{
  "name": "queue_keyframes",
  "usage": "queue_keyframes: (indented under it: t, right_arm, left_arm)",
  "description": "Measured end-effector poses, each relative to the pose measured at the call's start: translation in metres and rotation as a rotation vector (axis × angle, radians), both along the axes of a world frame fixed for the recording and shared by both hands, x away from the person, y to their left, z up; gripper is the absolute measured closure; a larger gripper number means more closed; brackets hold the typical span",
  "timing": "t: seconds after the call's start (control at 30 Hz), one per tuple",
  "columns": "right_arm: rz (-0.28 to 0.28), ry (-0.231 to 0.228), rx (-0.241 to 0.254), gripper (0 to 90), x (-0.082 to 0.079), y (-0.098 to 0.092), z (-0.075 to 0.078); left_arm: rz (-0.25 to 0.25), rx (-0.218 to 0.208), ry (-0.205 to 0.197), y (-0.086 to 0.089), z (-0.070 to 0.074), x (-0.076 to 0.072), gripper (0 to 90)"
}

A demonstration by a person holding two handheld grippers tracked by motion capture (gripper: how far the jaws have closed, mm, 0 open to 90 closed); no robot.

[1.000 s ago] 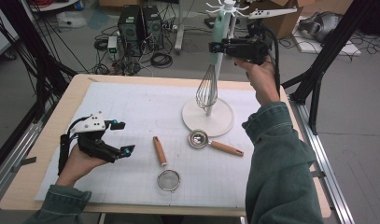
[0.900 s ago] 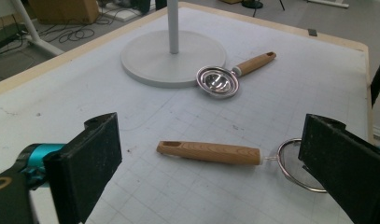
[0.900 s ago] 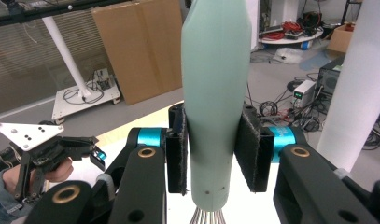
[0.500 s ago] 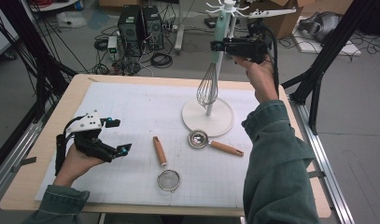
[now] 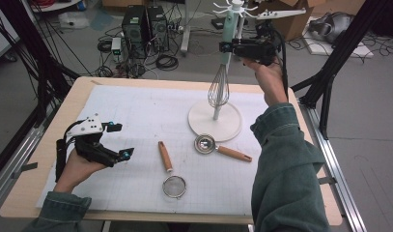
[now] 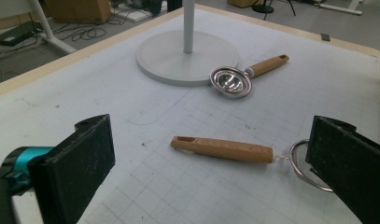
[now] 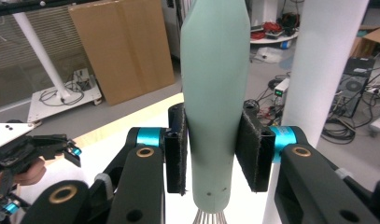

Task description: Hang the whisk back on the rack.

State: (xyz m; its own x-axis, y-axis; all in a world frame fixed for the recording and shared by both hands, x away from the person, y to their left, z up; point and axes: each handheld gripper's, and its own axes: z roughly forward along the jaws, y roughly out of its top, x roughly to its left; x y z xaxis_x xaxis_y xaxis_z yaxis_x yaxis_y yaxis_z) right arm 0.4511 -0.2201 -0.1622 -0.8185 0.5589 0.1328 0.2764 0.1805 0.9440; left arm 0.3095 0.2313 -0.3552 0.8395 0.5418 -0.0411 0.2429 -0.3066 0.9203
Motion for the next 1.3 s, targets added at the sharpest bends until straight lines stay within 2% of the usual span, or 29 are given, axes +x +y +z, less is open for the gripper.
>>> queue_keyframes:
  t: [0.13,0.27,0.37,0.53,0.7,0.73,0.8,0.9,1.0,1.07,1.17,1.23,1.3]
  right_arm:
    - [-0.010,-0.030,0.005,64.6,0.000,-0.001,-0.002]
    - [-0.017,-0.024,0.022,57.5,0.000,-0.003,-0.003]
    - [-0.013,-0.021,0.016,56.8,-0.001,-0.003,-0.003]
    - [-0.027,-0.019,0.037,49.6,-0.002,-0.009,-0.004]
    - [-0.031,-0.023,0.048,47.0,-0.005,-0.013,-0.006]
    - [-0.028,-0.027,0.055,43.7,-0.006,-0.014,-0.007]
    - [-0.010,0.005,0.075,37.7,-0.005,-0.015,-0.008]
    - [-0.010,0.015,0.062,34.5,-0.008,-0.015,-0.010]
    - [0.002,0.002,0.034,34.5,-0.015,-0.014,-0.008]
    - [0.017,-0.001,0.047,34.8,-0.020,-0.016,-0.007]
    - [0.028,-0.013,0.047,43.4,-0.027,-0.020,-0.004]
    - [0.040,-0.036,0.020,60.9,-0.033,-0.024,-0.002]
    - [0.030,-0.047,0.014,73.5,-0.036,-0.029,0.001]
  left_arm:
    - [0.009,-0.001,-0.010,0.002,0.001,0.000,1.7]
    - [0.010,-0.001,-0.014,0.001,0.002,-0.001,1.7]
    - [0.011,-0.003,-0.010,0.002,0.002,-0.001,1.8]
    - [0.015,-0.001,-0.014,0.003,0.003,-0.001,1.7]
    - [0.015,-0.007,-0.013,0.003,0.002,-0.001,1.7]
    - [0.016,-0.007,-0.012,0.003,0.003,-0.001,1.7]
    - [0.013,-0.009,-0.014,0.003,0.003,-0.001,1.7]
    - [0.011,-0.006,-0.014,0.004,0.003,0.000,1.7]
    - [0.011,-0.001,-0.005,0.004,0.002,-0.001,1.7]
    - [0.013,0.003,-0.007,0.005,0.003,-0.001,1.7]
    - [0.016,-0.001,-0.010,0.006,0.004,-0.001,1.7]
    - [0.018,-0.008,-0.010,0.005,0.005,-0.001,1.7]
    - [0.012,-0.007,-0.013,0.004,0.005,0.000,1.7]
